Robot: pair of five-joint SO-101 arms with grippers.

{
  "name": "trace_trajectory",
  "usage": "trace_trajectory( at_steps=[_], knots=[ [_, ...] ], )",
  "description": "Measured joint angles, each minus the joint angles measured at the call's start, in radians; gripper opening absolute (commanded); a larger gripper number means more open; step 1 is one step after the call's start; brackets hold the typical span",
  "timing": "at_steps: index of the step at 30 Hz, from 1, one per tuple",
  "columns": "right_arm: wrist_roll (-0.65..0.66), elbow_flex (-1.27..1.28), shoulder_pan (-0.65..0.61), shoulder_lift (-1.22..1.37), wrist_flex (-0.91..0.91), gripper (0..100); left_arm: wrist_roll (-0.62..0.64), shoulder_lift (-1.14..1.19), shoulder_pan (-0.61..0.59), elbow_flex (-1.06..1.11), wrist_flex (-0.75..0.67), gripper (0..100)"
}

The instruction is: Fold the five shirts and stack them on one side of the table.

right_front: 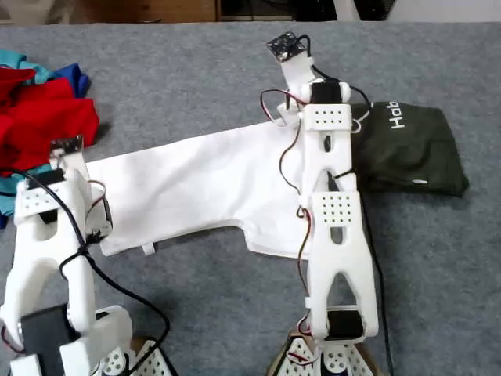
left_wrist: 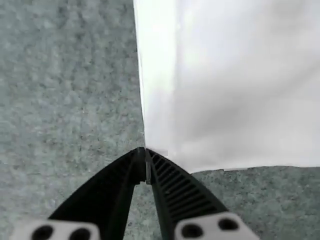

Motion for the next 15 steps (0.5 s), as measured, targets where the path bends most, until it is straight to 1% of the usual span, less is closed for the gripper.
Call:
trace_trajectory(
  at_steps=[3,5,7,9,11,12,13,15],
  knots=[
    [0.002,0.000,0.002,-0.005,0.015,0.2,0.000,-0.058,0.000,-0.081,0.017,2],
    [0.002,0.000,0.002,-0.020,0.031,0.2,0.003,-0.084,0.003,-0.121,-0.021,2],
    [0.002,0.000,0.003,-0.049,0.038,0.2,0.049,-0.087,0.003,-0.129,-0.123,2],
    [0.002,0.000,0.005,-0.081,0.058,0.2,0.129,-0.066,0.003,-0.118,-0.258,4],
    [0.002,0.000,0.005,-0.110,0.095,0.2,0.193,0.000,0.012,-0.106,-0.404,3],
    [0.002,0.000,0.005,-0.121,0.115,0.2,0.206,0.046,0.021,-0.106,-0.465,2],
    [0.002,0.000,0.005,-0.127,0.130,0.2,0.221,0.094,0.029,-0.107,-0.512,2],
    [0.002,0.000,0.005,-0.127,0.149,0.2,0.238,0.201,0.035,-0.127,-0.563,2]
  ],
)
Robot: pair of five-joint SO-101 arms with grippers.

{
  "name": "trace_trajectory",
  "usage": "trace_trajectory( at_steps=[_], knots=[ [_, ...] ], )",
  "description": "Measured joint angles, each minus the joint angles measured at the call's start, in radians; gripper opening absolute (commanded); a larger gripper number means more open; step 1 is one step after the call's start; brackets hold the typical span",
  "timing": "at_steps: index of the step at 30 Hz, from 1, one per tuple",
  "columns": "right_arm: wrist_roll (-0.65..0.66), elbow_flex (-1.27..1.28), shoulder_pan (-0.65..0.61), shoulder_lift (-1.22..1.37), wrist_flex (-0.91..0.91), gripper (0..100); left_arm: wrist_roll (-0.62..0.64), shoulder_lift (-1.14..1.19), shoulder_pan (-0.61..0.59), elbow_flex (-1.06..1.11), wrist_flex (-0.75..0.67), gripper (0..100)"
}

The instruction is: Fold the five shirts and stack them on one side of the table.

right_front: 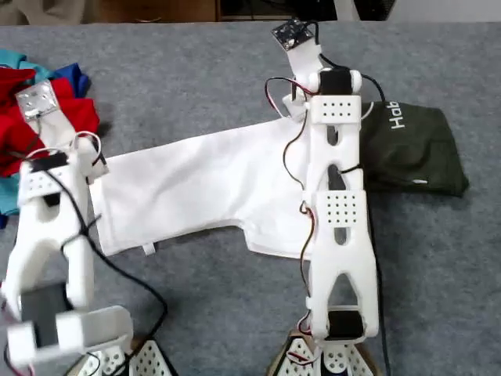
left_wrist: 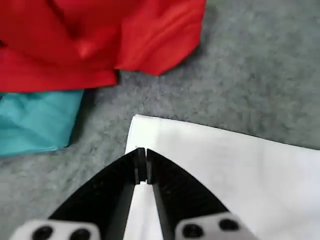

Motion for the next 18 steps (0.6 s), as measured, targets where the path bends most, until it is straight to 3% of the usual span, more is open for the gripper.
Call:
trace_trajectory(
  at_steps=[9,18],
  knots=[
    [-0.009,0.000,-0.009,0.126,-0.114,0.2,0.043,0.470,0.000,-0.350,-0.026,2],
    [-0.041,0.000,0.028,0.130,-0.172,0.2,0.043,0.586,0.000,-0.551,0.075,2]
  ],
)
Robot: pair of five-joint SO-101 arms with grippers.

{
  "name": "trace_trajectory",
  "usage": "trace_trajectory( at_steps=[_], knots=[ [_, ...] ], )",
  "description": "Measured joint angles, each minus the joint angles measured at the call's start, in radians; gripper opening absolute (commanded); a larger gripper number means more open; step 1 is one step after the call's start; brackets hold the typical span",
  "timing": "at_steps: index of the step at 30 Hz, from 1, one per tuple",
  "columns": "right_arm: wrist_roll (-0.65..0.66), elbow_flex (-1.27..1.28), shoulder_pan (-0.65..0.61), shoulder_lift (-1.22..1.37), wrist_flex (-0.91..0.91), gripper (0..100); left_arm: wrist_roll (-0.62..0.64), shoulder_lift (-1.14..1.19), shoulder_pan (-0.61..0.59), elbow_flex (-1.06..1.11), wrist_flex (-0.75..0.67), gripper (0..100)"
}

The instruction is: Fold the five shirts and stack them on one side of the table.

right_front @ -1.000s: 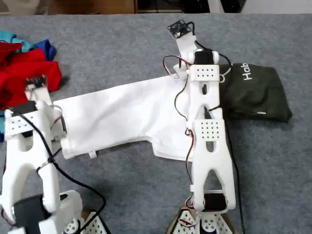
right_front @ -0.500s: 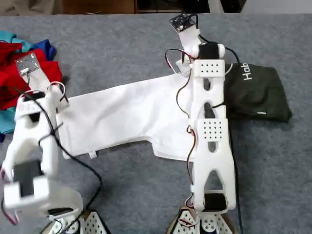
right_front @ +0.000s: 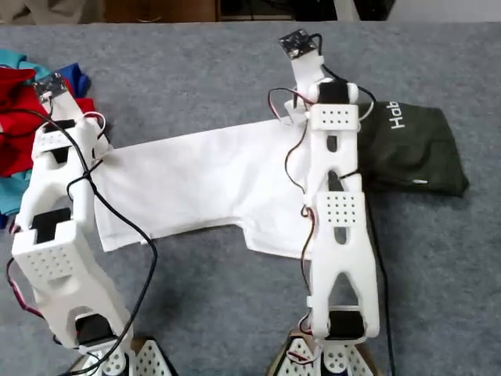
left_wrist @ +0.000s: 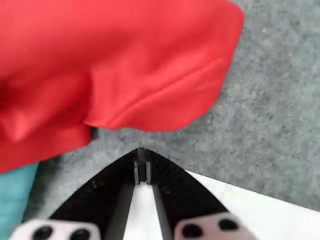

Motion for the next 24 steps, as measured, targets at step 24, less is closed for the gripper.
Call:
trace_trajectory(
  at_steps=[24],
  knots=[
    [0.003,0.000,0.003,0.000,-0.029,0.2,0.000,0.008,0.000,-0.025,0.063,2]
  ],
)
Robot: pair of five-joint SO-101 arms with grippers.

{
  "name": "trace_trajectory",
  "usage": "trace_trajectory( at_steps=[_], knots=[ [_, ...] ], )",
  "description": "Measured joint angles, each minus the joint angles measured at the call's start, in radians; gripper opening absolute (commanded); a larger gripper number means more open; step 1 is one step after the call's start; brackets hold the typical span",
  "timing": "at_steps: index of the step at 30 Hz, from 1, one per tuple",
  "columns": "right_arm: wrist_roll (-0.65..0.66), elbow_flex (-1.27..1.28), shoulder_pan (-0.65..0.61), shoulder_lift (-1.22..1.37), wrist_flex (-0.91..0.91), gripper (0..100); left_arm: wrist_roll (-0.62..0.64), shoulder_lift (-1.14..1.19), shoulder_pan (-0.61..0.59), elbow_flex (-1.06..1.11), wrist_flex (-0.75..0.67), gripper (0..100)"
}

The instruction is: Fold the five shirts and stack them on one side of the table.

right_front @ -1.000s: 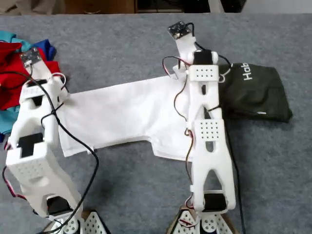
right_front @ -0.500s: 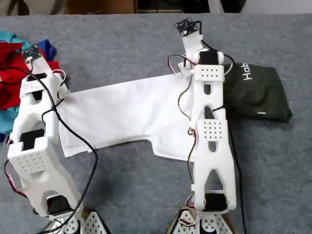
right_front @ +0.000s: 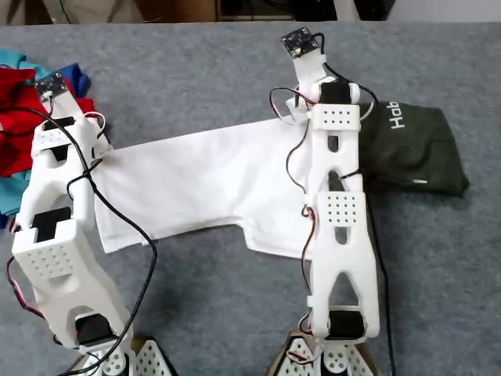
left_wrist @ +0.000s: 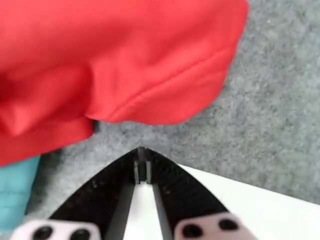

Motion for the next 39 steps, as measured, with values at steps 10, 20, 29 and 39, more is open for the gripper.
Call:
trace_trajectory(
  at_steps=[10,20,29,39],
  knots=[
    [0.000,0.000,0.000,0.000,0.000,0.2,0.000,-0.003,-0.006,0.000,0.006,2],
    [0.000,0.000,0.000,0.000,0.000,0.2,0.000,-0.003,-0.006,0.000,0.006,2],
    [0.000,0.000,0.000,0.000,0.000,0.2,0.032,-0.008,-0.026,-0.114,0.115,2],
    [0.000,0.000,0.000,0.000,0.000,0.3,0.061,0.032,0.048,-0.310,0.262,2]
  ],
)
